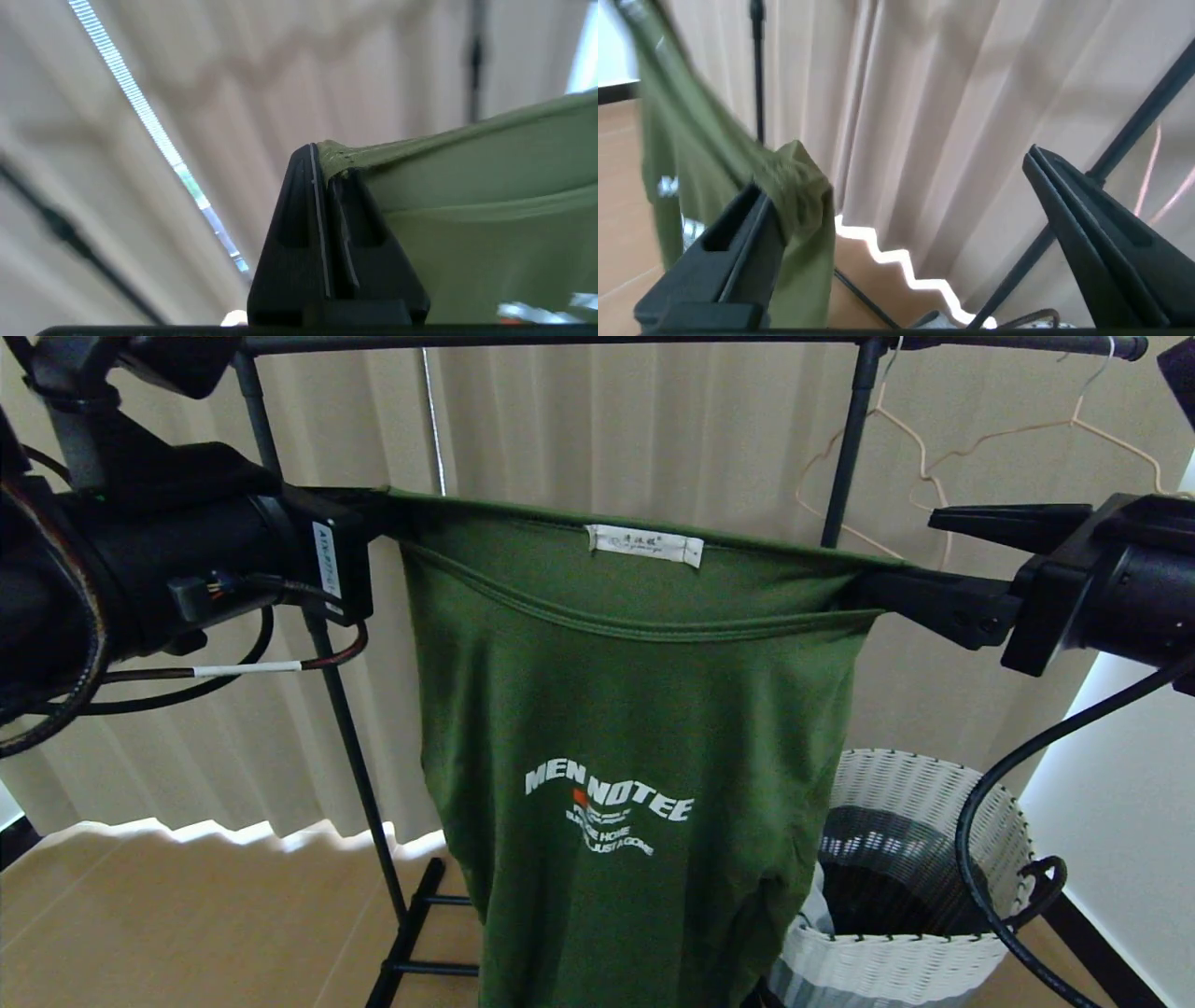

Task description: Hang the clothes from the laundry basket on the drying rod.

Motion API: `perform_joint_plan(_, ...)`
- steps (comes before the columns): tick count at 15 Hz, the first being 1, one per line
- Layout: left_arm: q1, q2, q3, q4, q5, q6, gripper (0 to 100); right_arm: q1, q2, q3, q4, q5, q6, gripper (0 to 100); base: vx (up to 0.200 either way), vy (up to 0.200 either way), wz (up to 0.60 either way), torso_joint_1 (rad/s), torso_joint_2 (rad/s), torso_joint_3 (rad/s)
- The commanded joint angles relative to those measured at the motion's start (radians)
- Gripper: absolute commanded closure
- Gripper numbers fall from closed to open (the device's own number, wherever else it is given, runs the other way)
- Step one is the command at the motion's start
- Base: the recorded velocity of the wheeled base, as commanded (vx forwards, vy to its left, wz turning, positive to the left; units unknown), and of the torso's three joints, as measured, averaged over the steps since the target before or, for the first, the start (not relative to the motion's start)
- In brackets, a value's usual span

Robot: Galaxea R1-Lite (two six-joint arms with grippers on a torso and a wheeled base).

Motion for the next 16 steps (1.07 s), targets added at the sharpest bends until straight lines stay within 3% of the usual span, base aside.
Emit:
perform_joint_plan(1,0.045,0.019,-0.004,0.000,0.001,0.001,100,0.023,-0.036,0.020,0.000,0.028,0.000,0,0.000,0.000,0.00,0.000,0.00,0.000)
perform_joint_plan(4,0.092,0.016,-0.011,0.000,-0.001,0.017,100,0.038,-0.068,0.040,0.002,0.122,-0.002,0,0.000,0.000,0.00,0.000,0.00,0.000)
perform_joint_plan(7,0.129,0.013,0.004,0.001,0.010,0.019,100,0.047,-0.099,0.070,0.002,0.143,-0.002,0,0.000,0.000,0.00,0.000,0.00,0.000)
perform_joint_plan(11,0.151,0.011,0.028,0.001,0.010,0.019,100,0.040,-0.112,0.096,0.008,0.129,-0.008,0,0.000,0.000,0.00,0.000,0.00,0.000)
perform_joint_plan(13,0.154,-0.009,0.070,0.001,0.011,0.019,100,0.009,-0.149,0.141,0.012,0.111,-0.049,0,0.000,0.000,0.00,0.000,0.00,0.000)
perform_joint_plan(14,0.194,-0.053,0.130,0.001,0.007,0.019,100,-0.046,-0.181,0.182,0.014,0.080,-0.122,0,0.000,0.000,0.00,0.000,0.00,0.000)
perform_joint_plan(16,0.240,-0.113,0.234,0.000,-0.007,0.010,100,-0.138,-0.232,0.251,0.014,0.019,-0.177,0,0.000,0.000,0.00,0.000,0.00,0.000)
